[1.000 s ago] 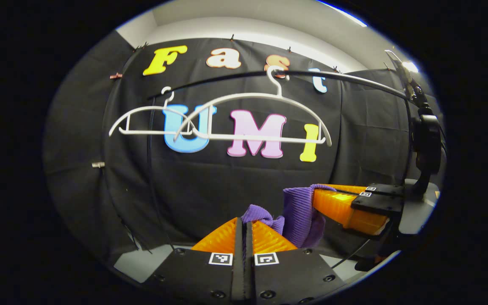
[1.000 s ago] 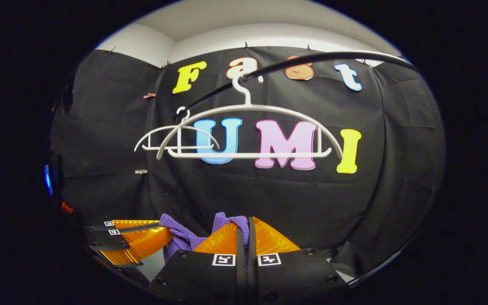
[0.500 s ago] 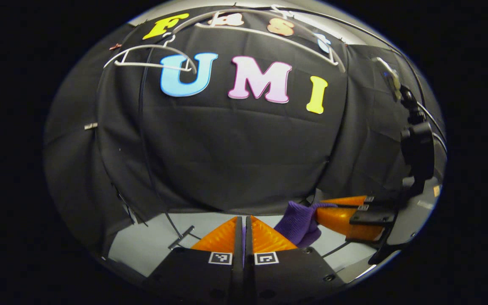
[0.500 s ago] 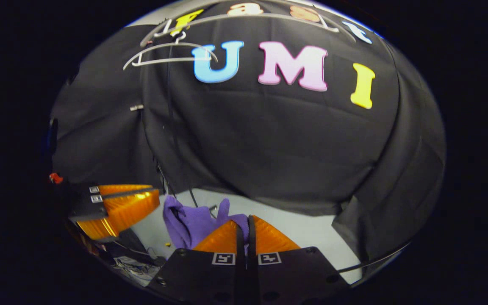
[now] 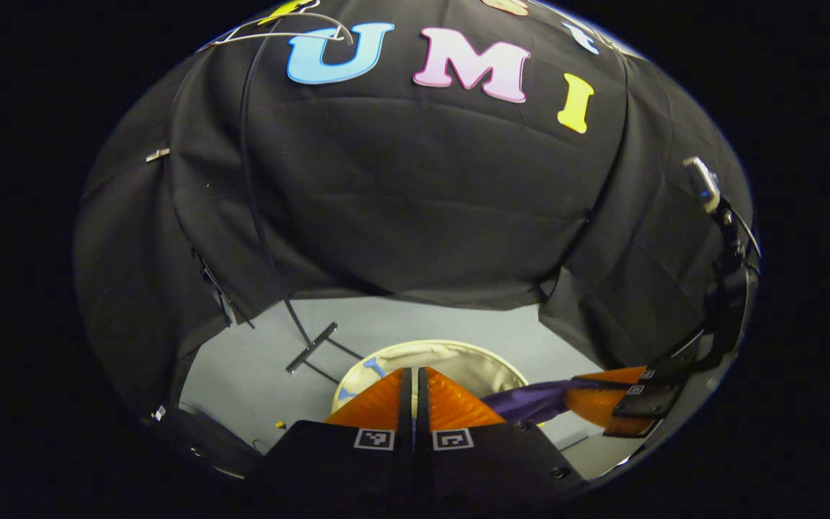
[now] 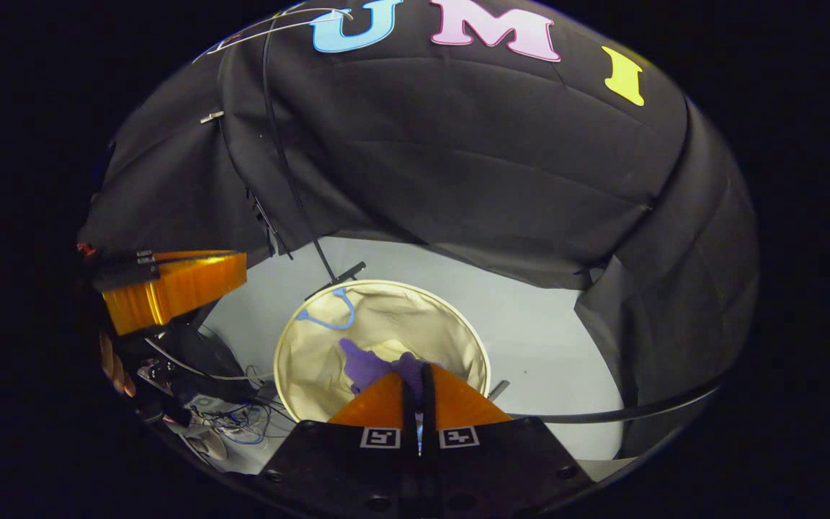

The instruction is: Grasp the clothes on the hanger with both hands and then place them into the laundry hamper below.

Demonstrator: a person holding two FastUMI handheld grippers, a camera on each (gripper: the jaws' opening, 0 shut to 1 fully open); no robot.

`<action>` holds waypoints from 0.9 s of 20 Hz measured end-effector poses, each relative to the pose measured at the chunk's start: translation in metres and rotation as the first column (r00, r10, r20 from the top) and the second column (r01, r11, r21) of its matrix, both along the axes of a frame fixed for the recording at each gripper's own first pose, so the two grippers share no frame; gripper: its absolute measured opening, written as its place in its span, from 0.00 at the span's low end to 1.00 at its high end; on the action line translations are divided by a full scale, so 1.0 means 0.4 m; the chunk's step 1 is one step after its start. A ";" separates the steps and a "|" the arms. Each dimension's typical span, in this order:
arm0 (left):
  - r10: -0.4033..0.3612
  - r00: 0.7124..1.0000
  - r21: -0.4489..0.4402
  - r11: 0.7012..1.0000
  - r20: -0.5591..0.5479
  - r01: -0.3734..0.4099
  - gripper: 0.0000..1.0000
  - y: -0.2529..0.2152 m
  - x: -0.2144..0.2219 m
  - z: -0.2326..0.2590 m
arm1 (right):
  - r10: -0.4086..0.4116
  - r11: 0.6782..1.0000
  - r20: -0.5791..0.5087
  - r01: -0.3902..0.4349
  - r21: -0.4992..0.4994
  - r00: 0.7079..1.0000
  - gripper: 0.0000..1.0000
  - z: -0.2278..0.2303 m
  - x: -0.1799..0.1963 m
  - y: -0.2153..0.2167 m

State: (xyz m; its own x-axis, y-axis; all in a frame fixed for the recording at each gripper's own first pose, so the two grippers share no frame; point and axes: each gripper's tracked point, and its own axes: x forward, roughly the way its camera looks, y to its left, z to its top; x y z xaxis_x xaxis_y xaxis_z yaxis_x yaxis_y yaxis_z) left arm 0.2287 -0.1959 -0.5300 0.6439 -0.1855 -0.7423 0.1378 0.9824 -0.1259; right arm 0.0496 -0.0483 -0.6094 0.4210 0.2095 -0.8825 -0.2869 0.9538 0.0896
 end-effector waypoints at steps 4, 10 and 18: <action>-0.014 0.997 0.020 1.000 -0.075 0.015 0.03 0.001 -0.064 -0.091 | -0.029 0.999 -0.018 0.028 -0.018 0.999 0.05 -0.041 0.010 -0.026; -0.023 0.990 0.064 0.997 -0.140 0.032 0.73 0.004 -0.111 -0.119 | -0.037 0.999 -0.010 0.036 -0.012 0.999 0.93 -0.037 0.026 -0.023; -0.012 0.994 0.032 0.999 -0.107 0.015 0.94 0.010 -0.126 -0.045 | -0.049 0.998 0.040 0.051 -0.032 0.998 0.99 0.050 0.031 -0.030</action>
State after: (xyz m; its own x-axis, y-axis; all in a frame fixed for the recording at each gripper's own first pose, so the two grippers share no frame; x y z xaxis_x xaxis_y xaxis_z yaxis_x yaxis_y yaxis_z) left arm 0.1783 -0.1917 -0.5482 0.5583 -0.1685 -0.8123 0.1388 0.9843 -0.1088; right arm 0.0620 -0.0604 -0.5896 0.4650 0.1586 -0.8710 -0.2415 0.9692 0.0476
